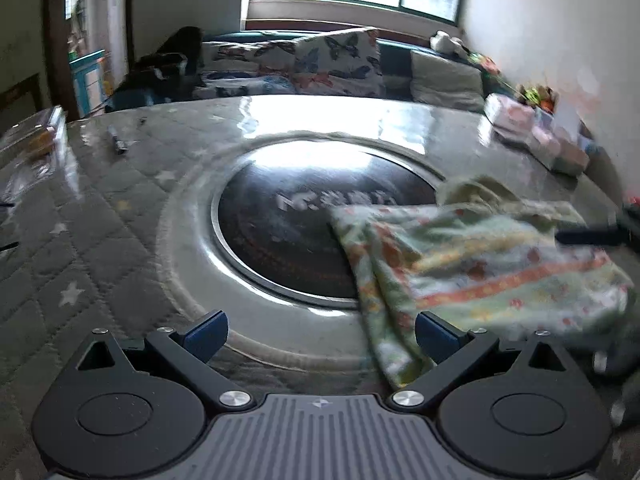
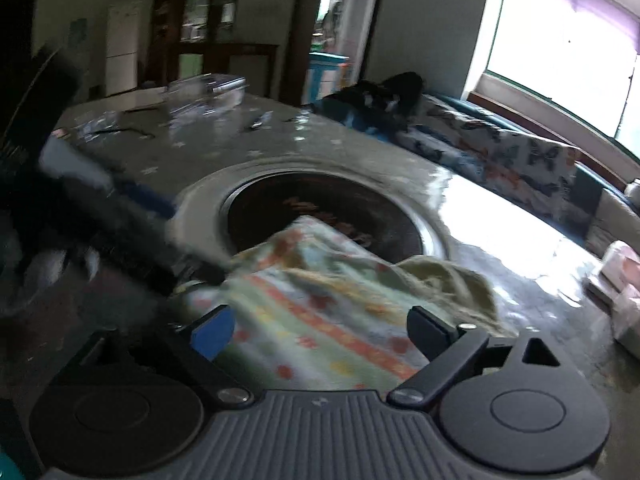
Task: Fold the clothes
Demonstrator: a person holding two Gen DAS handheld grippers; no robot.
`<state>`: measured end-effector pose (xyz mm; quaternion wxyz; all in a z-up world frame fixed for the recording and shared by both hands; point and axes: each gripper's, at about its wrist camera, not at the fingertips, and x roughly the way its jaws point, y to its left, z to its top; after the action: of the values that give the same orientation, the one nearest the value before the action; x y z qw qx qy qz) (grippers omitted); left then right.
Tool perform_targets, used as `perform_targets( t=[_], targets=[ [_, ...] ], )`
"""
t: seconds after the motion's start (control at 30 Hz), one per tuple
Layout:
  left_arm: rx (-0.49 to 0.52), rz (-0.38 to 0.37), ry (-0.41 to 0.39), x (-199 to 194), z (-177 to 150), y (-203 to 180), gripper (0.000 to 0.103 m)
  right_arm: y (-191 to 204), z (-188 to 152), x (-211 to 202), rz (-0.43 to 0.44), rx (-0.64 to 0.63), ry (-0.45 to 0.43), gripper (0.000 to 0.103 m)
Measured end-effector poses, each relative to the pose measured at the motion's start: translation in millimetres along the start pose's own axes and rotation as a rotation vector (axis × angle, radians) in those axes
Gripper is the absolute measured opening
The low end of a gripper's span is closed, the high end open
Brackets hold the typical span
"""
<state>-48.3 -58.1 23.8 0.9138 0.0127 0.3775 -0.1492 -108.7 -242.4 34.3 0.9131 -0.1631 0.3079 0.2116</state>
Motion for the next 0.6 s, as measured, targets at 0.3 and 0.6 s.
perform_targets(
  t=[0.3, 0.6],
  targets=[
    [-0.206, -0.065, 0.017, -10, 16, 31, 0.090, 56, 2, 13, 0.086, -0.219, 0.025, 0.060],
    [-0.332, -0.189, 0.057, -4, 19, 31, 0.089, 81, 6, 23, 0.069, -0.340, 0.042, 0.027]
  ],
)
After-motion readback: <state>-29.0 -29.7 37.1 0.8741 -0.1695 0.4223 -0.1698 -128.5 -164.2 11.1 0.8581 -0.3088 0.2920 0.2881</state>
